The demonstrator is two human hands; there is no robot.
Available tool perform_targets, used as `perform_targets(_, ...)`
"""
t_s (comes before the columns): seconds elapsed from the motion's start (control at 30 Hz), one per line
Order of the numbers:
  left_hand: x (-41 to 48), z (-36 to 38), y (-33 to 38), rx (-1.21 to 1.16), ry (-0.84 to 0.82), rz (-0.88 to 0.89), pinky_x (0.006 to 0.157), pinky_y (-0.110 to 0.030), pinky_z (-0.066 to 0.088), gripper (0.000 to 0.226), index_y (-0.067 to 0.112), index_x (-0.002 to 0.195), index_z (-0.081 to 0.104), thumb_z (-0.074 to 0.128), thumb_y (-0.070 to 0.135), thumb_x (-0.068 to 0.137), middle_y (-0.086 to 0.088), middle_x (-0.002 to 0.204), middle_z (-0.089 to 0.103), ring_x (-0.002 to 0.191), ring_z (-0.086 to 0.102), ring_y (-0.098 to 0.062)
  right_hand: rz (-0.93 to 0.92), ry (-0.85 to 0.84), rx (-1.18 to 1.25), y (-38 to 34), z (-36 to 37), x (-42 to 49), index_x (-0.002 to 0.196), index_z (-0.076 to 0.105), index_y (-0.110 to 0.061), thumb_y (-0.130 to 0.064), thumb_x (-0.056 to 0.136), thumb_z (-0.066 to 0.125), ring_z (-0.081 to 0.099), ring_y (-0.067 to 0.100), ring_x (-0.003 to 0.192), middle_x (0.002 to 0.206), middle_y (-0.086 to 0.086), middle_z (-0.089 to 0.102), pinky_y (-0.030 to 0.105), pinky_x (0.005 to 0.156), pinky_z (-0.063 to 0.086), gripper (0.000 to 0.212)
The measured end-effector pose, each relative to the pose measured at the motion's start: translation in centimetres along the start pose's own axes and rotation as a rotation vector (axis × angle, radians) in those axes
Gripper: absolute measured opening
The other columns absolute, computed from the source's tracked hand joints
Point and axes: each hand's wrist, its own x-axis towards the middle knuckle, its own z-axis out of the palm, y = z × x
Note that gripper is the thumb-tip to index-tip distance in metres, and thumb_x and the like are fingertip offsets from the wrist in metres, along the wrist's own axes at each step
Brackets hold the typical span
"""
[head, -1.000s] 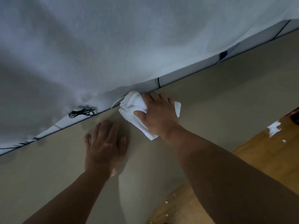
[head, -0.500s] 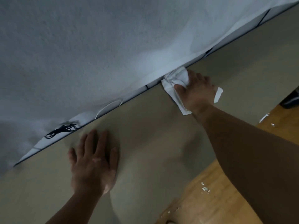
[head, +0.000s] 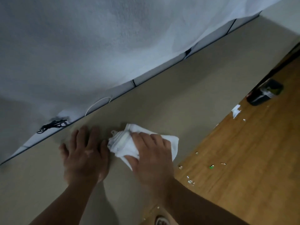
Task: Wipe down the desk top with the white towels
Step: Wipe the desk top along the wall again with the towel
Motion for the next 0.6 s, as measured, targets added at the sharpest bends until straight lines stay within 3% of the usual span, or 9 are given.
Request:
perform_targets(0.23,0.0,0.1,0.3,-0.005,0.027,-0.024,0.118,-0.067,0.027,0.068,0.022,0.153,0.047,0.028,0.055,0.096,-0.013,0.158,0.043,0.15,0.033,-0.039,-0.072,-0.042,-0.02,4.6,-0.2,3.3,0.128,0.058,-0.028,-0.063,0.092,0.054,0.06,0.023,0.099,0.114,-0.005,0.069,0.044,0.086,0.044,0.051)
perform_targets(0.43,0.2,0.3,0.4,-0.006,0.053,-0.036,0.121,-0.064,0.024,0.07,0.021,0.154,0.048,0.028,0.056,0.096,-0.014,0.159,0.043,0.15,0.033,-0.039,0.112,0.118,-0.088,12.8,0.6,11.7,0.131,0.063,-0.025,-0.063,0.091,0.057,0.06,0.033,0.099,0.114,0.003,0.07,0.043,0.08,0.039,0.055)
perform_targets(0.6,0.5,0.6,0.2,0.008,0.06,-0.023,0.121,-0.065,0.024,0.068,0.021,0.154,0.046,0.033,0.053,0.096,-0.014,0.157,0.042,0.149,0.033,-0.041,0.234,0.113,-0.147,15.7,1.2,16.6,0.132,0.056,-0.024,-0.067,0.09,0.053,0.059,0.037,0.101,0.113,0.008,0.066,0.043,0.078,0.04,0.06)
